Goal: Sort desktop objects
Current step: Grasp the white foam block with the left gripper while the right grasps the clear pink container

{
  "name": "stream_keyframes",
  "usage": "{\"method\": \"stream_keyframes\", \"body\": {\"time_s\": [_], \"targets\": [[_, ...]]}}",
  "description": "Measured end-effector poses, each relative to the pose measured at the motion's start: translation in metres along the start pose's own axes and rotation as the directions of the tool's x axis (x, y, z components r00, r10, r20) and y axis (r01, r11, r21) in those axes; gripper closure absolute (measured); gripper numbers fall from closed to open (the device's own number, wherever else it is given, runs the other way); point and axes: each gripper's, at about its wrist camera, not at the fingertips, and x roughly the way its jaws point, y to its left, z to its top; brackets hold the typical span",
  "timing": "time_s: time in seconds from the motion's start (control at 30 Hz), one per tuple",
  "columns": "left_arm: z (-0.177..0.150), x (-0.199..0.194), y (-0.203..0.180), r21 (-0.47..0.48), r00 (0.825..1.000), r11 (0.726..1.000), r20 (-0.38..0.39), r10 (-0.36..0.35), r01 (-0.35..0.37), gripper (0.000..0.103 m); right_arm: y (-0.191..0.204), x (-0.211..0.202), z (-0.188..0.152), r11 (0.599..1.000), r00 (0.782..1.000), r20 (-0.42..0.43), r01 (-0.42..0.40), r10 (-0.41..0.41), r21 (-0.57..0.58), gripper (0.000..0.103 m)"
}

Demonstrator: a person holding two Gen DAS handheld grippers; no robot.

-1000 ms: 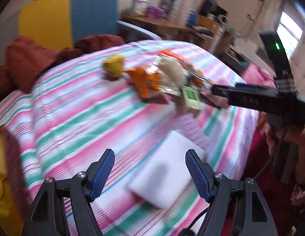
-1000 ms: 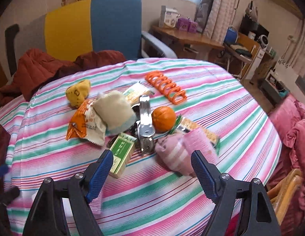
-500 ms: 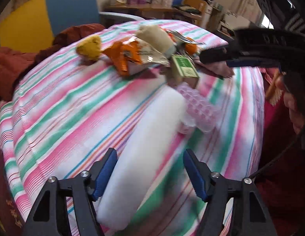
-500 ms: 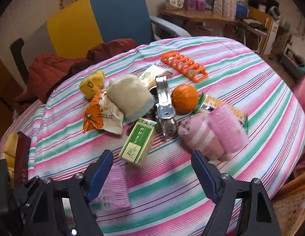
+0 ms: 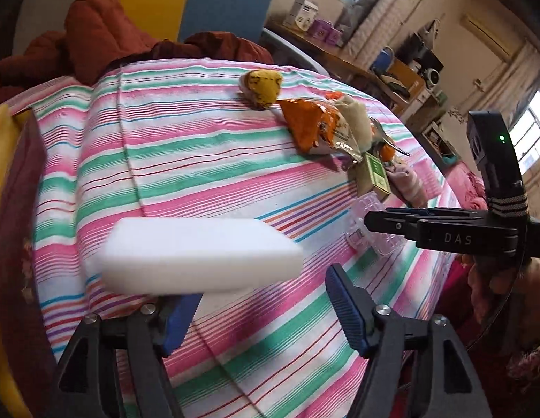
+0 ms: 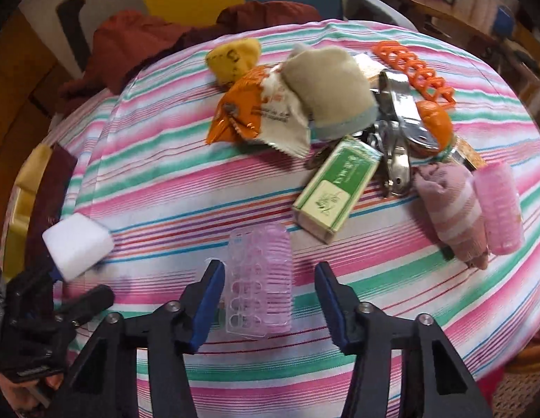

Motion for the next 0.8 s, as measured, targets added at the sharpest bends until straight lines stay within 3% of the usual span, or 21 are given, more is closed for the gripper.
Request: {"method": "stream_keyframes", "body": {"time_s": [0.03, 0.17, 0.23, 0.33, 0.47, 0.53, 0.67, 0.73, 0.8], "targets": [[0.0, 0.0, 0.001, -0.007, 1.0, 1.0, 0.002, 0.024, -0.024, 0.03, 0.001, 0.001, 0.0, 1.0, 1.0, 0.0, -0.013, 0.013, -0.002, 0.059], [-0.007, -0.004, 0.012, -0.043, 0.997, 0.996, -0.021, 0.079, -0.08, 0.029, 0.0, 0.001, 0.003, 1.0, 1.0, 0.007, -0.019, 0.019, 0.004, 0.064], [-0.015, -0.006, 0.017, -0.082, 0.997, 0.994, -0.04, 0.073, -0.076, 0.028, 0.001, 0.002, 0.005, 1.0, 1.0, 0.006, -0.018, 0.018, -0.003, 0.064], [-0.019, -0.019, 0.021, -0.145, 0.999, 0.988, -0.004, 0.05, -0.05, 0.023, 0.003, 0.001, 0.007, 1.0, 1.0, 0.004, -0.019, 0.019, -0.007, 0.063], [-0.001, -0.02, 0.024, -0.205, 0.997, 0.976, 0.021, 0.076, -0.07, 0.022, 0.005, 0.001, 0.007, 1.0, 1.0, -0.001, -0.021, 0.021, -0.006, 0.061], [0.014, -0.011, 0.022, -0.18, 0.991, 0.975, 0.008, 0.131, -0.128, 0.022, 0.005, 0.001, 0.006, 1.0, 1.0, -0.001, -0.02, 0.02, -0.005, 0.061], [0.042, 0.019, 0.014, -0.039, 0.976, 0.977, -0.072, 0.206, -0.209, 0.022, 0.003, -0.002, 0.004, 1.0, 1.0, -0.001, -0.023, 0.023, 0.0, 0.061], [0.048, 0.031, 0.009, 0.01, 0.957, 0.962, -0.1, 0.274, -0.274, 0.022, 0.002, -0.002, 0.004, 1.0, 1.0, -0.002, -0.025, 0.025, 0.004, 0.061], [0.05, 0.039, 0.004, 0.041, 0.948, 0.954, -0.109, 0.299, -0.296, 0.021, 0.0, -0.003, 0.004, 1.0, 1.0, -0.003, -0.029, 0.029, 0.009, 0.061]]}}
